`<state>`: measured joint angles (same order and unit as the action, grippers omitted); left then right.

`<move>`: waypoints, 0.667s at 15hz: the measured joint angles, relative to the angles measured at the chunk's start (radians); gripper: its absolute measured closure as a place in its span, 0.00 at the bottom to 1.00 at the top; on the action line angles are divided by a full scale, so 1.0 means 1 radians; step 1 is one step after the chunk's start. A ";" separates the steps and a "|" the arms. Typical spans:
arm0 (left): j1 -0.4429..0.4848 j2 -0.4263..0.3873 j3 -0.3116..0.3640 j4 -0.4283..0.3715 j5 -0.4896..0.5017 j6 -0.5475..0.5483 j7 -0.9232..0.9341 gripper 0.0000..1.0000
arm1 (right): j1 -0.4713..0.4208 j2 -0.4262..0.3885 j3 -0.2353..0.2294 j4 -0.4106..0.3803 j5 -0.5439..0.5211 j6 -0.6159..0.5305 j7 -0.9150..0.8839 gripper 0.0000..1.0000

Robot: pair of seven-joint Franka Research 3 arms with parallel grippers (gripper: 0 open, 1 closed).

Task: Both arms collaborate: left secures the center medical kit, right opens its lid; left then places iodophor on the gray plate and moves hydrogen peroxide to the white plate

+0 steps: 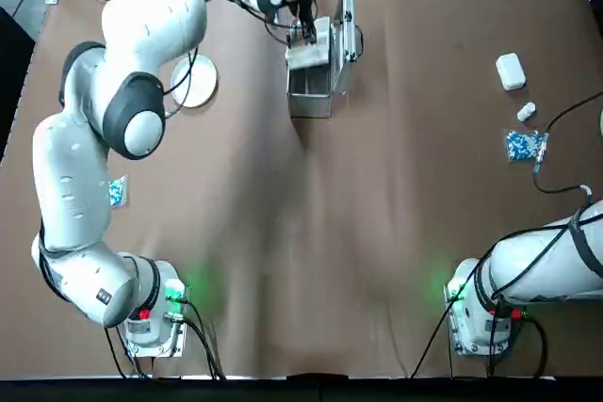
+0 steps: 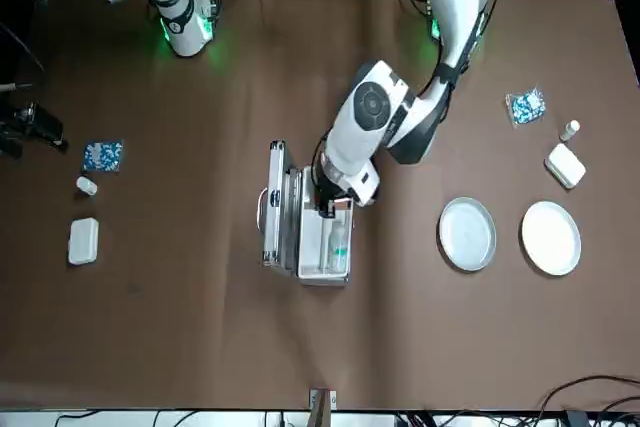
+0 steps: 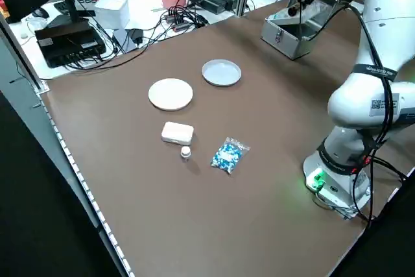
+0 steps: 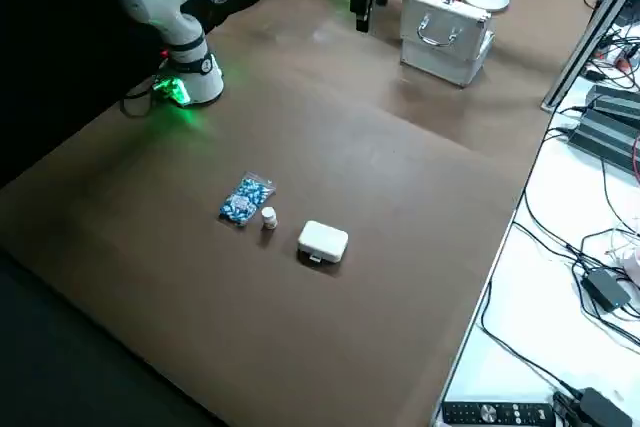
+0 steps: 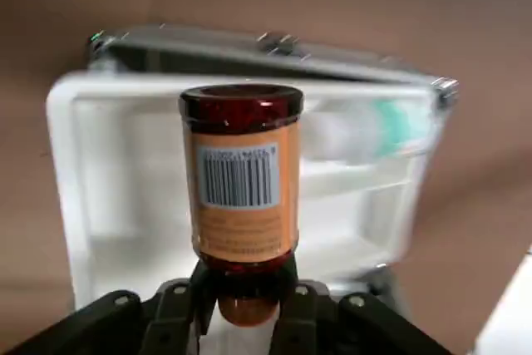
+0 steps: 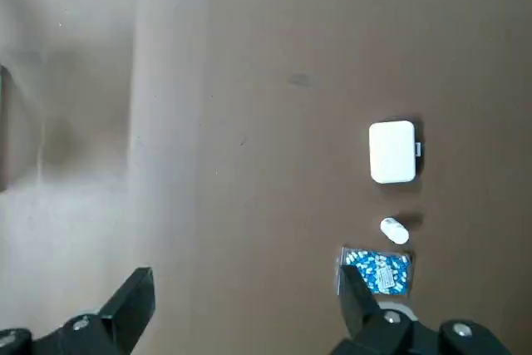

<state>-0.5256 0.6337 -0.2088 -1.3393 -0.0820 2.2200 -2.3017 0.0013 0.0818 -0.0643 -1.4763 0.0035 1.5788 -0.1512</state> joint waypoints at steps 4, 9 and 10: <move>0.006 0.021 0.008 -0.008 0.009 0.010 0.004 0.67 | 0.000 0.000 -0.002 0.000 -0.001 0.005 0.000 0.02; 0.002 0.034 0.007 -0.005 0.009 0.025 0.004 0.67 | 0.000 0.000 -0.001 0.000 -0.001 0.008 0.000 0.02; 0.007 0.033 0.008 -0.003 0.009 0.025 0.004 0.67 | 0.001 0.000 -0.001 0.000 -0.001 0.008 0.000 0.02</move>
<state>-0.5182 0.6671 -0.2012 -1.3418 -0.0729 2.2454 -2.2975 0.0021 0.0818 -0.0651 -1.4763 0.0021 1.5864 -0.1512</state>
